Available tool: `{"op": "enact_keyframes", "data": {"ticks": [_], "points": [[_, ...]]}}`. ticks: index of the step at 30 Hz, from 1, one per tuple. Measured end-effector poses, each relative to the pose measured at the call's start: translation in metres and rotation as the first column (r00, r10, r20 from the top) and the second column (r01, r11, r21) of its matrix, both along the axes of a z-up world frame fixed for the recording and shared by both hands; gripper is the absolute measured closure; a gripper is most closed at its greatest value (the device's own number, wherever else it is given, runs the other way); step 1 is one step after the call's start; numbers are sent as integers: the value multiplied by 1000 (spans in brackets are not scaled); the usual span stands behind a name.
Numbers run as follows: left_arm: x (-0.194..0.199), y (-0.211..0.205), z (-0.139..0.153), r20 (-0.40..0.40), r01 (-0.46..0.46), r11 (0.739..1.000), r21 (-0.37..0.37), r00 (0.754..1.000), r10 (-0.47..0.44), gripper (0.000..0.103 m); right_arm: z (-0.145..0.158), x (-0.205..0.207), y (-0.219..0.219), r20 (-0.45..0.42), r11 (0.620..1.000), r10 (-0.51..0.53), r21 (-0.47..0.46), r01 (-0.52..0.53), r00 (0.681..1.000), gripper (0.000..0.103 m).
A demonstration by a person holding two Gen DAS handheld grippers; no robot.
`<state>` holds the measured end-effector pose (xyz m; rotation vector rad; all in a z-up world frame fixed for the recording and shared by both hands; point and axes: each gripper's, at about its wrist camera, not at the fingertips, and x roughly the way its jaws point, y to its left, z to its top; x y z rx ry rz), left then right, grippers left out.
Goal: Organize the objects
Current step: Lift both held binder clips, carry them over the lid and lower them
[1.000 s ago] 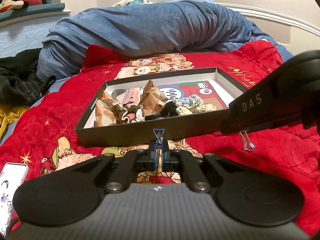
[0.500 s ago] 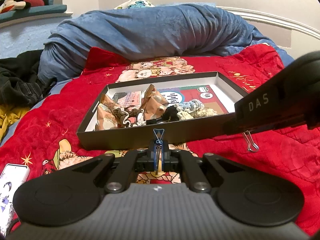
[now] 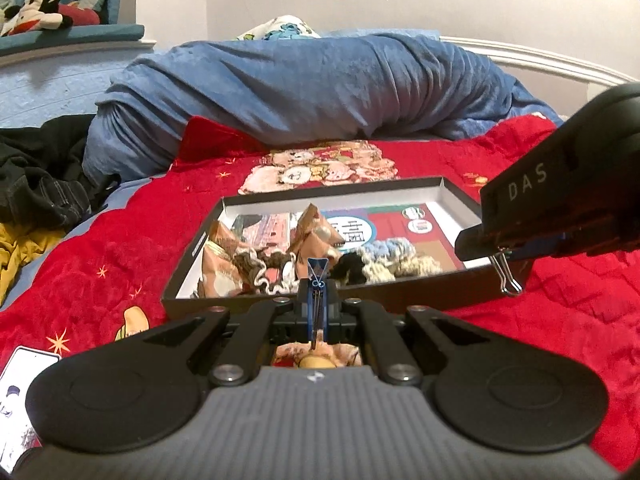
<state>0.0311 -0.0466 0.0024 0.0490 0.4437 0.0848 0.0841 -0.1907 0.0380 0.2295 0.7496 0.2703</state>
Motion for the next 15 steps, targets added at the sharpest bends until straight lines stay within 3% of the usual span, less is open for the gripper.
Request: {"op": "enact_keyframes", "data": {"ticks": [6,11,15], "points": [[7,1,12,47,10,1000,-16,999,-9,97,11,9,7,-5,1000,11,-12,-11,1000,78],[16,2,24,99,25,1000,-18,995,-23,97,29,31,1,-87,999,42,5,-41,995,78],[30,-1,34,145,46,999,-6,988,-45,97,48,51,-5,-134,996,69,-51,-76,989,78]]}}
